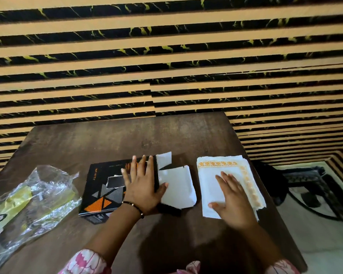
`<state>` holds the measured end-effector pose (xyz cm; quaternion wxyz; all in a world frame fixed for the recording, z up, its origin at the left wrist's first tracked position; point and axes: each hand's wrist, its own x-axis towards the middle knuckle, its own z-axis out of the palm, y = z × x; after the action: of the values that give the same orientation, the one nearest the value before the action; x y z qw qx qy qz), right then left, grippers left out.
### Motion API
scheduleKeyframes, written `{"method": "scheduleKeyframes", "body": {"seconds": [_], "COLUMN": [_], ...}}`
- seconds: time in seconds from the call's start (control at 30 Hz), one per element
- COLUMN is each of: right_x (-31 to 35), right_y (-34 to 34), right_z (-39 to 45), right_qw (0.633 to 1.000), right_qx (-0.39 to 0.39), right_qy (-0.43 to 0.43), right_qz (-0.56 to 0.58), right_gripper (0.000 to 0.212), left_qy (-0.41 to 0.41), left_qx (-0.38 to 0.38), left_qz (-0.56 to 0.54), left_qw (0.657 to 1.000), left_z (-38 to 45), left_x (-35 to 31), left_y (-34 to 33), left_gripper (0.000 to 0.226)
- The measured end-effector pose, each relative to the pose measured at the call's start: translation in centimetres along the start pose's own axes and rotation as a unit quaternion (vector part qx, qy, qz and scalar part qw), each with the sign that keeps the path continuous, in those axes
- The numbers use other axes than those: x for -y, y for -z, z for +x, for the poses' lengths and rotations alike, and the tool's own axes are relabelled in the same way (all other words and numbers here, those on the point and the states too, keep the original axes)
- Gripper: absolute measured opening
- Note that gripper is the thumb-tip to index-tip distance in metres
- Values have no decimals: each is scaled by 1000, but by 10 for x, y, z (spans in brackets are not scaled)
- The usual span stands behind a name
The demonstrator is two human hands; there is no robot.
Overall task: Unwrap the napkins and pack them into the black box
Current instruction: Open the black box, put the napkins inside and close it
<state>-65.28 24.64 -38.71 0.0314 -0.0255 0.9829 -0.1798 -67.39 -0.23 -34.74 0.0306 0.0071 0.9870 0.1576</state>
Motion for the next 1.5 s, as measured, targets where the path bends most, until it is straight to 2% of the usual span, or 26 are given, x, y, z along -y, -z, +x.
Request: {"method": "scheduleKeyframes", "body": {"seconds": [0.07, 0.17, 0.3, 0.37, 0.4, 0.47, 0.5, 0.53, 0.57, 0.6, 0.67, 0.73, 0.77, 0.83, 0.9, 1.0, 1.07, 1.13, 1.2, 1.23, 1.27, 1.33, 1.37, 1.4, 1.43, 1.5], "right_x": [-22, -31, -37, -42, -41, -37, -35, -33, -32, -32, -34, -30, -28, -24, -25, -30, -31, -32, -34, -35, -31, -21, -17, -12, -8, 0], "right_y": [-9, -22, -31, -39, -37, -23, -14, -4, 4, 10, 17, 25, 27, 29, 33, 44, 50, 52, 49, 48, 49, 50, 51, 50, 51, 56], "right_z": [-3, -7, -12, -10, -7, -3, 0, 3, 4, 4, 2, -6, -11, -18, -24, -34, -41, -43, -41, -41, -43, -45, -44, -44, -42, -37], "right_qw": [993, 986, 983, 969, 964, 967, 974, 983, 989, 993, 992, 986, 981, 966, 952, 941, 947, 944, 939, 916, 846, 618, 548, 513, 497, 487], "right_qx": [89, 79, -21, -90, -95, -74, -65, -58, -62, -73, -114, -140, -156, -177, -192, -232, -233, -251, -269, -252, -209, -63, 15, 66, 90, 112], "right_qy": [-4, 25, 60, 98, 109, 104, 86, 63, 48, 41, 44, 85, 114, 188, 238, 244, 222, 209, 141, 62, -35, -192, -207, -197, -180, -155], "right_qz": [-74, -144, -173, -207, -222, -219, -197, -160, -122, -84, -37, -37, -33, -20, 1, 6, 19, 41, 161, 308, 489, 759, 811, 833, 844, 852], "right_gripper": [109, 118, 78, 56, 50, 45, 49, 53, 54, 52, 47, 45, 43, 40, 44, 36, 37, 38, 56, 70, 77, 71, 78, 84, 82, 71], "left_qy": [-60, -116, -154, -144, -127, -71, -22, 32, 85, 152, 275, 317, 310, 285, 254, 208, 158, 100, 63, 51, 36, 15, 23, 25, 17, 0], "left_qx": [-36, -16, 15, 25, 31, 68, 91, 119, 152, 192, 284, 341, 353, 350, 347, 328, 299, 283, 273, 281, 293, 312, 310, 314, 322, 332], "left_qz": [-29, -71, -116, -166, -198, -275, -321, -371, -438, -511, -640, -707, -735, -773, -799, -841, -861, -872, -878, -880, -886, -893, -893, -889, -883, -863], "left_qw": [997, 991, 981, 975, 972, 956, 942, 920, 882, 824, 658, 532, 489, 446, 421, 376, 380, 388, 388, 379, 357, 323, 325, 332, 341, 381], "left_z": [3, 9, 12, 10, 10, 9, 9, 11, 14, 17, 24, 25, 25, 25, 24, 24, 28, 31, 32, 32, 31, 25, 22, 20, 18, 15], "left_x": [-27, -59, -85, -92, -95, -99, -101, -104, -107, -108, -110, -110, -111, -110, -107, -98, -91, -88, -84, -83, -82, -81, -80, -79, -78, -78], "left_y": [-3, -13, -22, -22, -21, -22, -23, -23, -25, -26, -34, -40, -41, -41, -37, -33, -29, -20, -17, -18, -19, -22, -24, -24, -24, -17], "left_gripper": [86, 78, 73, 69, 66, 46, 25, 7, 18, 28, 64, 90, 92, 86, 73, 70, 83, 85, 80, 77, 75, 68, 63, 58, 53, 48]}}
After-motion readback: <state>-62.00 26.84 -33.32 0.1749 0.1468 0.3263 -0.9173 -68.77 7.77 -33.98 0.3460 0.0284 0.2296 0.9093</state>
